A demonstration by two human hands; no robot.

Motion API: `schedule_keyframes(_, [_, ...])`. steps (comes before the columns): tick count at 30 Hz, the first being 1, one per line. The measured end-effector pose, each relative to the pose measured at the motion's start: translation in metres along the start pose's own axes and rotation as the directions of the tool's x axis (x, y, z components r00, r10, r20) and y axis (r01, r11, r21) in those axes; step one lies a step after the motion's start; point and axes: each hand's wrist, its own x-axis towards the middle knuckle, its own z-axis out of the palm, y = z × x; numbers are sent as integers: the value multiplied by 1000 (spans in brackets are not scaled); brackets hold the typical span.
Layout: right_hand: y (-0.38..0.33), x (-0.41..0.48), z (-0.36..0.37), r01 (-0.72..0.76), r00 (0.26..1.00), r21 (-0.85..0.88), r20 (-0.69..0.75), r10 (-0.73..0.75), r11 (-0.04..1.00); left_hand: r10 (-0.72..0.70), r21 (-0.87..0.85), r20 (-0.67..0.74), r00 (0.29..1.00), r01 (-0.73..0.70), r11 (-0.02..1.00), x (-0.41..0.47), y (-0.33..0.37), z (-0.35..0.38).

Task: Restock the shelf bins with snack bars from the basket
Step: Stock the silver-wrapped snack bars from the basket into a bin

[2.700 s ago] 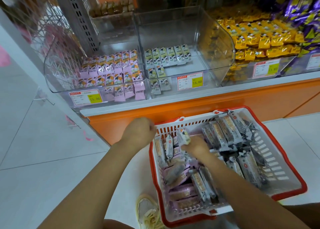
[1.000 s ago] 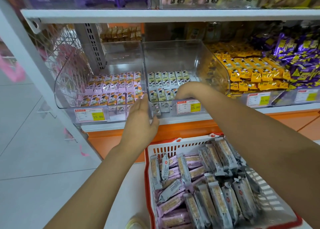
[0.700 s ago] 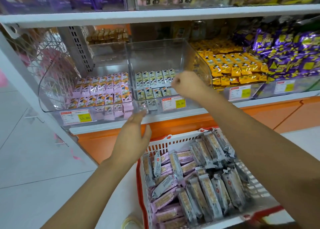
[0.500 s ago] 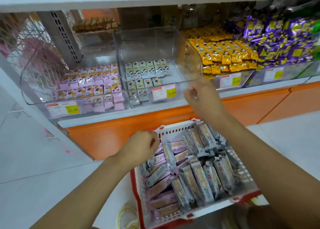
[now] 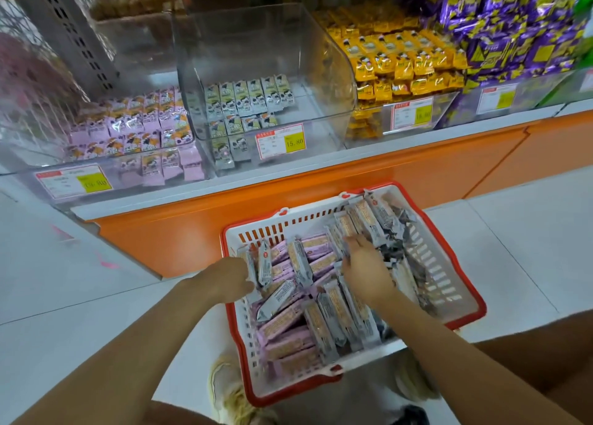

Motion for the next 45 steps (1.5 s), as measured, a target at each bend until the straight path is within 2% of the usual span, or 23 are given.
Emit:
schedule_keyframes(5, [2, -16, -4, -86, 996, 133, -1, 87, 987, -4, 17, 10, 1000, 4, 1000, 3, -1, 1])
schedule_keyframes(6, [3, -22, -4, -102, 995, 101, 33, 99, 990, -7, 9, 11, 1000, 7, 1000, 4, -2, 1])
schedule_keyframes(9, [6, -44, -1, -132, 978, -172, 137, 157, 976, 5, -26, 25, 1000, -4, 1000, 4, -2, -2])
schedule_keyframes(10, [7, -51, 2, -159, 968, -194, 161, 191, 968, 9, -34, 29, 1000, -8, 999, 3, -1, -3])
schedule_keyframes(13, [9, -72, 9, -305, 932, -10, 200, 301, 952, 16, -62, 26, 1000, -15, 998, 2, 1, -5])
schedule_keyframes(15, [12, -82, 10, -347, 927, 54, 167, 334, 936, 29, -56, 30, 999, -28, 998, -1, 3, -5])
schedule_keyframes(24, [17, -97, 24, -319, 948, 73, 35, 317, 945, 13, -45, 37, 999, -11, 999, 0, 5, -2])
schedule_keyframes(29, [9, -95, 13, -264, 964, 215, 96, 248, 940, 18, -70, 59, 998, -14, 997, -6, 10, -4])
schedule_keyframes(30, [6, -90, 3, -286, 957, 316, 135, 255, 905, 47, -104, 44, 998, -42, 994, -7, 13, -7])
schedule_keyframes(31, [1, -85, -10, -339, 940, 451, 207, 273, 826, 82, -163, 30, 996, -76, 984, -8, 16, -10])
schedule_keyframes(32, [-7, -79, -25, -418, 906, 604, 327, 268, 679, 127, -239, 0, 992, -123, 963, -11, 19, -14])
schedule_keyframes(33, [-14, -75, -40, -505, 861, 732, 469, 198, 457, 171, -315, -31, 985, -172, 933, -17, 25, -21])
schedule_keyframes(34, [-19, -72, -52, -582, 811, 790, 580, 74, 192, 213, -401, -68, 975, -222, 889, -24, 32, -27])
schedule_keyframes(35, [-25, -70, -62, -638, 770, 770, 637, -49, -21, 247, -496, -99, 964, -263, 828, -30, 38, -33])
schedule_keyframes(36, [-30, -69, -69, -676, 736, 724, 657, -162, -137, 280, -594, -130, 951, -301, 746, -37, 45, -39])
schedule_keyframes(38, [-38, -66, -75, -727, 681, 659, 654, -329, -192, 306, -748, -145, 941, -307, 589, -46, 57, -48])
schedule_keyframes(40, [-46, -62, -77, -746, 654, 633, 641, -401, -206, 326, -755, -172, 930, -336, 562, -48, 63, -54])
schedule_keyframes(43, [-55, -49, -85, -724, 682, 659, 640, -353, -204, 275, -780, -239, 931, -353, 516, -48, 65, -57])
schedule_keyframes(45, [-59, -38, -91, -636, 763, 767, 607, -224, -86, 190, -821, -304, 934, -358, 445, -49, 63, -62])
